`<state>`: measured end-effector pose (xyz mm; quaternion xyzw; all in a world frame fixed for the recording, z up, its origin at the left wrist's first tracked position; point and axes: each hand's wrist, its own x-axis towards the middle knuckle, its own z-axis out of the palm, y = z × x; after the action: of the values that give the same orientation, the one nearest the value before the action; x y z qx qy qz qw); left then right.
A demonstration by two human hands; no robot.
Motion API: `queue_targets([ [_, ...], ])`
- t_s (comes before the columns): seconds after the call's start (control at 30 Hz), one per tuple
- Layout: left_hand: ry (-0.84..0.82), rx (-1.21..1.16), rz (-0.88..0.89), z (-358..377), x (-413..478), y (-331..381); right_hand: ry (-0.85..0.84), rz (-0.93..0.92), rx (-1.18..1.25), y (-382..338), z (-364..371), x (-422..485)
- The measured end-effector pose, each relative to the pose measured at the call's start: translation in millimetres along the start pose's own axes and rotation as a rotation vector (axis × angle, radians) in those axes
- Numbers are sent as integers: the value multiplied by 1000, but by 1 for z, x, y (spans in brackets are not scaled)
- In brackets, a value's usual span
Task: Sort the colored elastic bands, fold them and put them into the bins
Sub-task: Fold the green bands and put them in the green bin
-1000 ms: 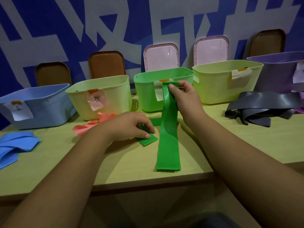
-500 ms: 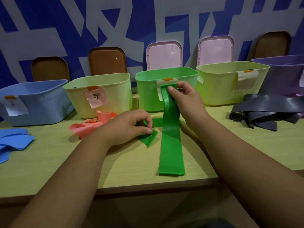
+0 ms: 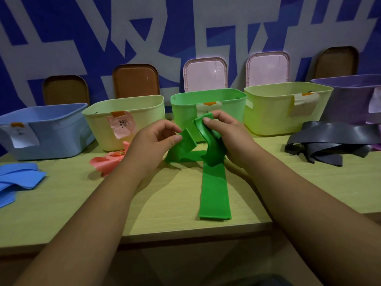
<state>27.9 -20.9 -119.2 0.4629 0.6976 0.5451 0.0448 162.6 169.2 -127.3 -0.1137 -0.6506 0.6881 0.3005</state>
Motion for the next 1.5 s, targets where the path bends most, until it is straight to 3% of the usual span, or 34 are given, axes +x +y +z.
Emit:
queue_targets([
  [0.27,111,-44,-17,10,6,4,-64,82,-31,0,3,3],
  [0.5,99,-116,-11,17,8,4,-87,58,-90,1,4,2],
  [0.7,115,19,9,17,5,4,-91,25,-141,-1,4,-1],
  [0.93,110,-3,-28,18,2,6,-106,23,-189,-4,5,-4],
  [1.13,158,172,55,16,4,4,-108,34,-197,-4,4,-3],
  [1.5,199,261,155,18,5,3,-61,69,-225,-4,6,-3],
])
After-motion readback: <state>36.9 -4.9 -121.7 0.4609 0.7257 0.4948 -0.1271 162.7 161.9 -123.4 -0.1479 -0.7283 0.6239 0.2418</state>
